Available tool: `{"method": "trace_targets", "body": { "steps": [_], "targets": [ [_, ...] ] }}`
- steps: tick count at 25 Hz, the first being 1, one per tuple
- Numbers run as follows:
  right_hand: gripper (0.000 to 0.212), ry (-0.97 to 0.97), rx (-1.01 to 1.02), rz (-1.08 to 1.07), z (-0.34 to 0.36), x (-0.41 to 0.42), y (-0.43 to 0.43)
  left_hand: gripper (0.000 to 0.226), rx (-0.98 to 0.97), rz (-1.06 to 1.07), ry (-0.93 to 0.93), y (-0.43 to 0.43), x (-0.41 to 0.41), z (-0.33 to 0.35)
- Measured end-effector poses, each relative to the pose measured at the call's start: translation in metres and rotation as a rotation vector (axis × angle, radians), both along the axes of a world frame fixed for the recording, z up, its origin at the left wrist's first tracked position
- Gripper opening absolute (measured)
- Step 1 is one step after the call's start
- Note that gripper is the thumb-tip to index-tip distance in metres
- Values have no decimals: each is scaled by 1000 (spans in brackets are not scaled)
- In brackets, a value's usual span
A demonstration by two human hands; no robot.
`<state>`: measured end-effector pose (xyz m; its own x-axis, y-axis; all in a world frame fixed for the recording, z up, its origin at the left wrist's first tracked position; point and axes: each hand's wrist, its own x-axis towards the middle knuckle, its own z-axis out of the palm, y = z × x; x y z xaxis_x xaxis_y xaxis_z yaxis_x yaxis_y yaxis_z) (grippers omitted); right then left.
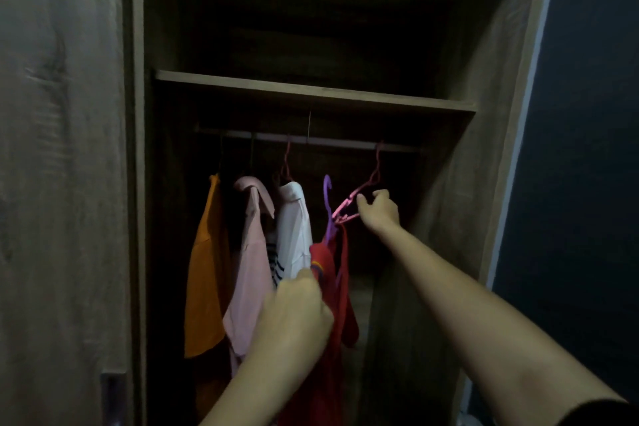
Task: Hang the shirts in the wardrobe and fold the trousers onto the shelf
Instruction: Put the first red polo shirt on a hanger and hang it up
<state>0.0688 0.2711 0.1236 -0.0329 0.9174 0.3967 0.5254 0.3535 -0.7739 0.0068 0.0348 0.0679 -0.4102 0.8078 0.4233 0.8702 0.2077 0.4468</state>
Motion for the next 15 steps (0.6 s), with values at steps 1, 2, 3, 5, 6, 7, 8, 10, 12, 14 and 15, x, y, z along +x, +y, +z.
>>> {"method": "trace_targets", "body": {
  "steps": [1,2,3,5,6,7,8,10,12,14,15],
  "targets": [
    [56,15,-11,13,1,-7,15,24,-6,16,17,-1,-4,1],
    [61,32,-39,31,3,-18,29,26,-9,32,38,-1,-7,3],
    [67,42,-66,56,2,-29,40,28,-24,53,50,-1,-9,3],
    [80,36,-99,69,-2,-47,53,30,-76,86,67,0,-11,5],
    [81,27,-104,56,-6,-53,59,30,-99,102,78,1,-11,4],
    [79,18,-108,38,-9,-56,62,29,-109,116,82,4,-10,2],
    [77,16,-110,23,-11,-57,63,28,-109,122,80,9,-9,0],
    [73,41,-103,-2,-18,-58,64,24,-104,121,52,22,-7,-3],
    [73,108,-90,7,-21,-57,63,23,-100,120,43,36,-5,-5],
    [82,163,-101,50,-20,-58,67,22,-90,113,45,46,-5,-5],
    [88,171,-124,62,-19,-60,70,21,-83,109,45,49,-5,-4]
  ]
}}
